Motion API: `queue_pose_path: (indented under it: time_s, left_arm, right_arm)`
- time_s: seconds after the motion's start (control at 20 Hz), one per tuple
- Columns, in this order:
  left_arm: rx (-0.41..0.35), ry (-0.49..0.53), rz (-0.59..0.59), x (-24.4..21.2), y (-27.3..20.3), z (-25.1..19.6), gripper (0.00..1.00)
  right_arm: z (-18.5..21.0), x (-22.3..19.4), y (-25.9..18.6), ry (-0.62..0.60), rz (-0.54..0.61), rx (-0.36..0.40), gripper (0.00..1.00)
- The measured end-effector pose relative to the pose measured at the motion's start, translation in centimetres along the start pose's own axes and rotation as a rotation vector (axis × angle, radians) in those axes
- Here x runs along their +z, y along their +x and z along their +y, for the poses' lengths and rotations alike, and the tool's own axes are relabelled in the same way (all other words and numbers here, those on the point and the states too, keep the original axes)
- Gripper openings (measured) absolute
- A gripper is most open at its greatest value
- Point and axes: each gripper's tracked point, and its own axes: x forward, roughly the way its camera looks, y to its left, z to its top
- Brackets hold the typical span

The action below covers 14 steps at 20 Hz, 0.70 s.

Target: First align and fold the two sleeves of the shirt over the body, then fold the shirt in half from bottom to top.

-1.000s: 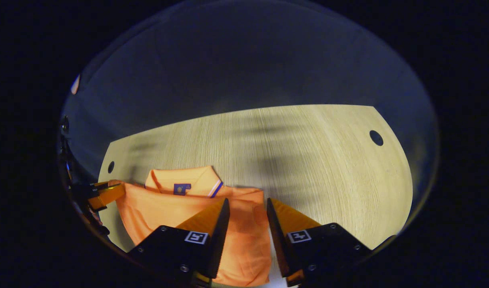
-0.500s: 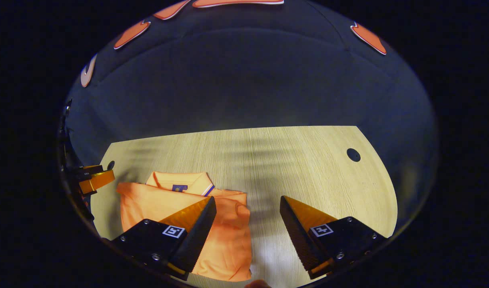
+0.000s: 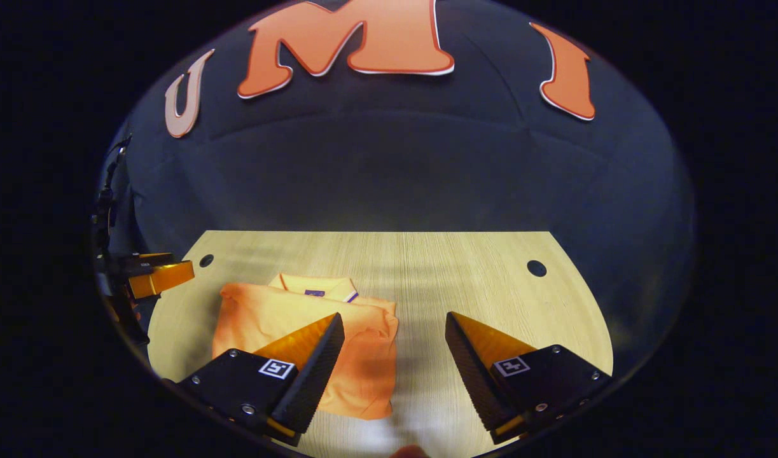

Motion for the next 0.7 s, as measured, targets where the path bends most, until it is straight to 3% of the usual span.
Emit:
queue_pose_path:
  time_s: [0.2, 0.45, 0.7]
  left_arm:
    - [-0.041, -0.001, -0.077, 0.0, -4.7, -2.6, 0.99]
    - [-0.056, -0.01, -0.264, 1.4, -12.1, -4.5, 0.98]
    - [-0.028, -0.043, -0.383, 0.2, -17.9, -6.0, 0.98]
  right_arm:
    - [0.8, -0.6, -3.5, -0.04, -0.052, 0.034, 0.98]
    - [1.2, -1.0, -8.5, -0.075, -0.157, 0.059, 0.98]
    - [1.0, -0.8, -13.0, -0.088, -0.286, 0.093, 0.98]
